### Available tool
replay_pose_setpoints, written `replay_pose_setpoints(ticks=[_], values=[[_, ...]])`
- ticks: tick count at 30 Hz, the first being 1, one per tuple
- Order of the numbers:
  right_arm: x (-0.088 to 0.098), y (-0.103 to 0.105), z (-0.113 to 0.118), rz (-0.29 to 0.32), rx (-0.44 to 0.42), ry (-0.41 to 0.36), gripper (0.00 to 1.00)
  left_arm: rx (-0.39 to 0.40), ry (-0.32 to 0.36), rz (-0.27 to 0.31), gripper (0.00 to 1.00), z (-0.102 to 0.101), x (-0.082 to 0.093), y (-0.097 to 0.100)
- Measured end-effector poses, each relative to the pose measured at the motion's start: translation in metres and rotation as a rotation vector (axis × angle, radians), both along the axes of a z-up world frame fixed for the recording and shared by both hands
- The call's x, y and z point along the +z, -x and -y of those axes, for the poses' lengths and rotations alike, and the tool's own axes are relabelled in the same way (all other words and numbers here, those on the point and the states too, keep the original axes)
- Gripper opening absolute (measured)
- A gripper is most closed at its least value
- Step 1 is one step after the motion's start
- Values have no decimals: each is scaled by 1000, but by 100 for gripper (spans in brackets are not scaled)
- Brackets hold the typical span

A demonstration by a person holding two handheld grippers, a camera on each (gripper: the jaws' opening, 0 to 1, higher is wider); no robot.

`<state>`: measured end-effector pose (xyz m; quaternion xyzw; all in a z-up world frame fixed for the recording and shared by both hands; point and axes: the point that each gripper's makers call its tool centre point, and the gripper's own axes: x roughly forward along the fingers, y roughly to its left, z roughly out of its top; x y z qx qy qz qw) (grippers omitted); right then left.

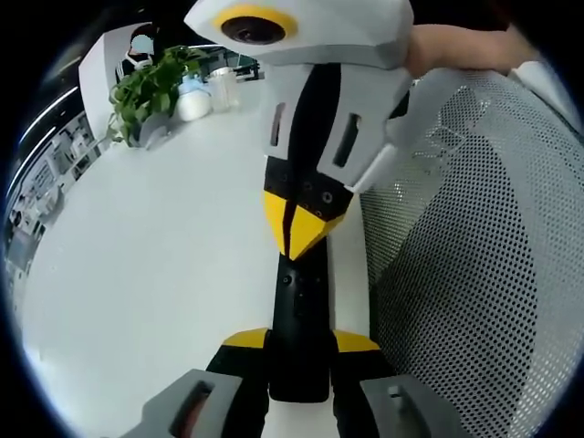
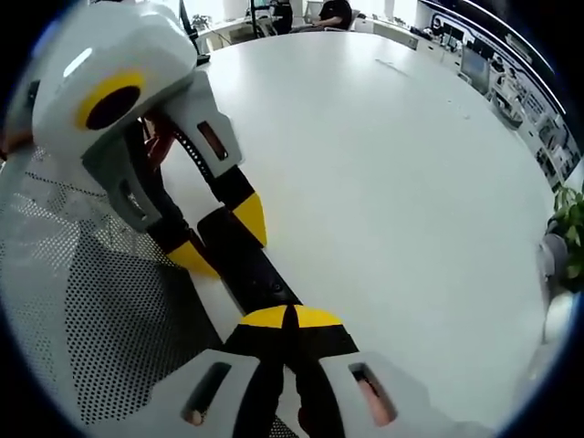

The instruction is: Press the specified remote control buttons in sequence, fully releasing each button before pressing the next.

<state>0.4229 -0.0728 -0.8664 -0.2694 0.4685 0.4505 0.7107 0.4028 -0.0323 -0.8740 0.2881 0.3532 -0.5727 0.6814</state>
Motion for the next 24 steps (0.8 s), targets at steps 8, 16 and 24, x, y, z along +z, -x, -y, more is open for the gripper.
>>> replay_pose_setpoints(ticks=[8, 16, 24], values=[[0, -2, 2, -25, -35, -8, 0, 1, 2, 0, 25, 0, 0, 0], [-1, -1, 3, -30, -48, -7, 0, 2, 3, -1, 25, 0, 0, -1], [-1, -1, 1, 6, 2, 12, 0, 10, 1, -1, 24, 0, 0, -1]])
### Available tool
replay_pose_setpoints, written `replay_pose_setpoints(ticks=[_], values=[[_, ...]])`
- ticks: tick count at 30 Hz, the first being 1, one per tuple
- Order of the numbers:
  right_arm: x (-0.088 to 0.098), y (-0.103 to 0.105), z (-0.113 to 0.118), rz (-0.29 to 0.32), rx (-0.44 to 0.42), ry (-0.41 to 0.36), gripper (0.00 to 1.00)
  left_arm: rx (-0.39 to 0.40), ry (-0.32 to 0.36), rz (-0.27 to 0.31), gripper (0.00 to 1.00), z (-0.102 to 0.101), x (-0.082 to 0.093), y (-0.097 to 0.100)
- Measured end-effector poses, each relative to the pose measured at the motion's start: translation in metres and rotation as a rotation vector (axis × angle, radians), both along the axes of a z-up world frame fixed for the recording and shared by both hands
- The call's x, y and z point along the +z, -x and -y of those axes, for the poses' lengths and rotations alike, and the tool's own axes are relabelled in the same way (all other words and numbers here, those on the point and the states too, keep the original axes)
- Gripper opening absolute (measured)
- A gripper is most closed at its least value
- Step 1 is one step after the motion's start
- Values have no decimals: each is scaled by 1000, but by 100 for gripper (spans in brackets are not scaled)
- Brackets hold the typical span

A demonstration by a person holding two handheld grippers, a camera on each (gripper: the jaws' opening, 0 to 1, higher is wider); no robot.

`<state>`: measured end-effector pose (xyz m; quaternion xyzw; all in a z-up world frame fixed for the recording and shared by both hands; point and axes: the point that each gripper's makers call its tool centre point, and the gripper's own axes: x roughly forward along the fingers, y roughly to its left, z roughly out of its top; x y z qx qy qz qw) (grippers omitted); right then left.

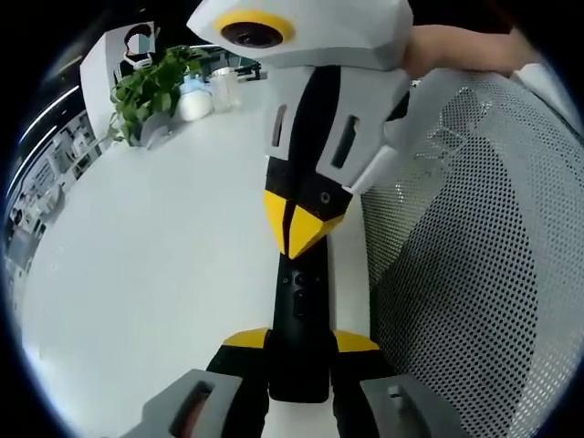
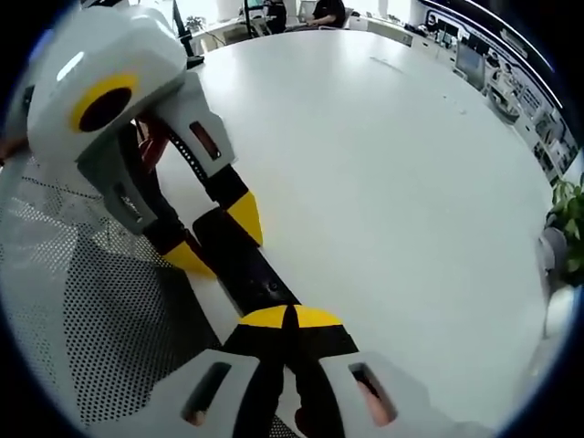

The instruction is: Press the specified remote control buttons in sequence, fully releasing each button before pressing the next.

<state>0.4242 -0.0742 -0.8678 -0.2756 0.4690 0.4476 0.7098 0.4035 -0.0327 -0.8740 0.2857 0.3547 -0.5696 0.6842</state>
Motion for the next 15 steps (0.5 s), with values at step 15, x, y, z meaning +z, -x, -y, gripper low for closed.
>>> replay_pose_setpoints(ticks=[15], values=[[-1, -1, 1, -47, -52, 6, 0, 12, 4, 2, 24, 1, 0, 0]])
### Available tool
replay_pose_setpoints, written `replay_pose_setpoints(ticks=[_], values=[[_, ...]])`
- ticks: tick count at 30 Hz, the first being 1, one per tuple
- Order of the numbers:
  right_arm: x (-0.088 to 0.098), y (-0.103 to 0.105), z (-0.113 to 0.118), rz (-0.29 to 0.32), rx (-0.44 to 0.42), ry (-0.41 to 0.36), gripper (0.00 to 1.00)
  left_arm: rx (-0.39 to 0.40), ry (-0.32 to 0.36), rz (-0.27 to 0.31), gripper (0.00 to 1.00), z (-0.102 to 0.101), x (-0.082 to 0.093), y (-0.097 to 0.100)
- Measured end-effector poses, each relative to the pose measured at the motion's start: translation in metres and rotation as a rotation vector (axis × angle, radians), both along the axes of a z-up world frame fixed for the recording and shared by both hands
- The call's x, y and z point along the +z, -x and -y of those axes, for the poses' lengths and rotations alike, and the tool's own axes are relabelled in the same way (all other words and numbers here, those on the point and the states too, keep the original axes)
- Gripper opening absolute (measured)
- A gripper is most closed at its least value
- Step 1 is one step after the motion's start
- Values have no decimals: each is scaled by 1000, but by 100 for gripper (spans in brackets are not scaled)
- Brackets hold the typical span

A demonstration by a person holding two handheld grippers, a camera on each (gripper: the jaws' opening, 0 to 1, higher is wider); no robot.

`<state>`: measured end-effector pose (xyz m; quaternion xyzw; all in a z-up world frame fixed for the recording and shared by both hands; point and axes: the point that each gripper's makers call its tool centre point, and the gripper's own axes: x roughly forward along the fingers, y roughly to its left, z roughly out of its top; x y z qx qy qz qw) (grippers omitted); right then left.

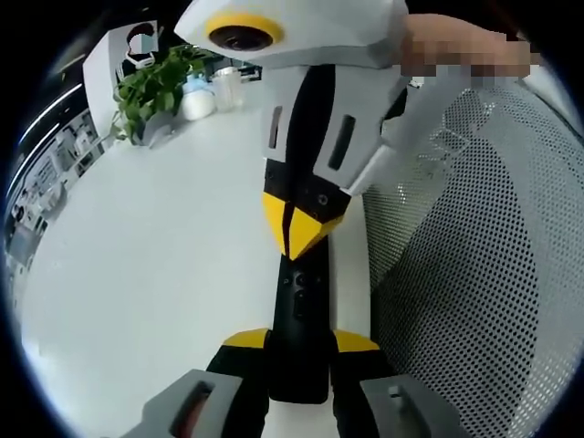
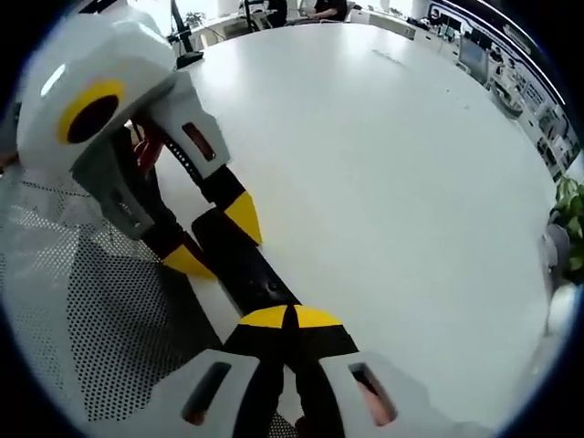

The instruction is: Press the specified remote control buttons in sequence, fully releasing each button before pressing the next.

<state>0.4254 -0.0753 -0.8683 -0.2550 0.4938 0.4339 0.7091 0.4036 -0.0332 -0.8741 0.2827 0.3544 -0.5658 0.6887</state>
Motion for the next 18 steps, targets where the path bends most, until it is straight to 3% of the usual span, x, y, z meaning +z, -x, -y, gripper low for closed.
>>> replay_pose_setpoints(ticks=[3, 18], values=[[0, 1, -1, 43, 53, 3, 0, 2, 2, 0, 24, 0, 0, 0], [0, 1, -1, 39, 42, -13, 0, 10, 13, 1, 24, 0, 1, 0]])
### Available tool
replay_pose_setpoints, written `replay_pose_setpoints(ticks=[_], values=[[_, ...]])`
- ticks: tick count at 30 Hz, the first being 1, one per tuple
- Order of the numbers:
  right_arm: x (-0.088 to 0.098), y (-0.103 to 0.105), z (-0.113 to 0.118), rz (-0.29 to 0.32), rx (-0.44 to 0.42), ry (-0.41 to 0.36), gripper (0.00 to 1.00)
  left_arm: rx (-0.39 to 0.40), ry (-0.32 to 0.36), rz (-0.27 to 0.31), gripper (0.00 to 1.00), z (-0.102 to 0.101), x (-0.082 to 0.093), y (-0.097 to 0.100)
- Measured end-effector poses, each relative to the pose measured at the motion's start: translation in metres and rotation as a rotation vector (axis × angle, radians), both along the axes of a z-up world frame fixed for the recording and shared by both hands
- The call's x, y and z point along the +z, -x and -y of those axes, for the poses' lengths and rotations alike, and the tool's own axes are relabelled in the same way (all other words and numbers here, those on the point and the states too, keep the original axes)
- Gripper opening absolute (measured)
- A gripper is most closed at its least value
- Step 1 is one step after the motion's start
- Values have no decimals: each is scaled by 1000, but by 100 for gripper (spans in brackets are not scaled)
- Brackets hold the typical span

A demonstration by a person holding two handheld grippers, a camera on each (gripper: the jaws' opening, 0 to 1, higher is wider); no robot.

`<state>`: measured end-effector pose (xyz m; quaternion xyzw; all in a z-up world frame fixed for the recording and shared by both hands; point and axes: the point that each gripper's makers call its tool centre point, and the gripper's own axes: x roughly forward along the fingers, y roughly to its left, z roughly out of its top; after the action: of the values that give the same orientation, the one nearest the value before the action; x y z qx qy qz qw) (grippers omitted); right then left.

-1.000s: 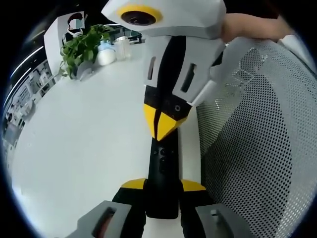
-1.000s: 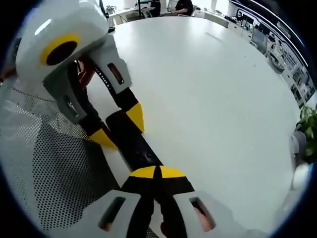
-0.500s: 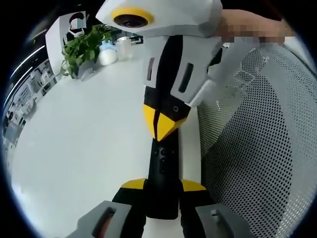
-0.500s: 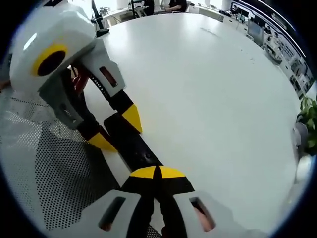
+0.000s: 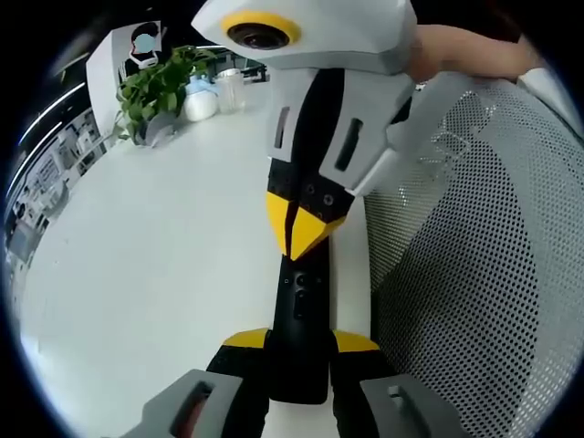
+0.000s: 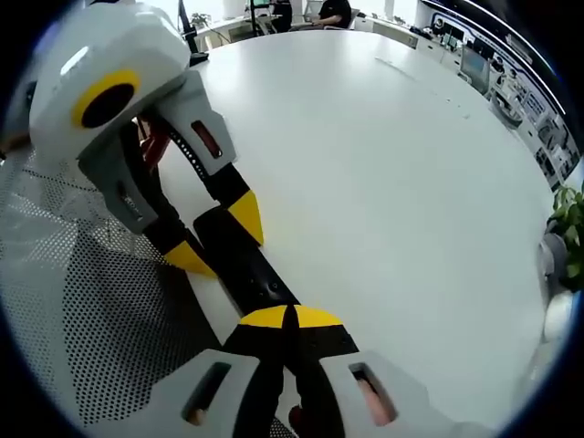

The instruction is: Press the specified remote control buttons in sequence, fully releasing each button before pressing the next.

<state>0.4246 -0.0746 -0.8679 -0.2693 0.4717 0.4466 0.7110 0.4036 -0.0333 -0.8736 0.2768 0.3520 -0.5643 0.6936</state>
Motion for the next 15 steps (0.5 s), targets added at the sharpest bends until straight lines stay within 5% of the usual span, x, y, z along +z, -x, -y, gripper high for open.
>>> replay_pose_setpoints(ticks=[15], values=[[0, 0, 0, 0, -2, -7, 0, 6, 7, 2, 25, 2, 0, -1]])
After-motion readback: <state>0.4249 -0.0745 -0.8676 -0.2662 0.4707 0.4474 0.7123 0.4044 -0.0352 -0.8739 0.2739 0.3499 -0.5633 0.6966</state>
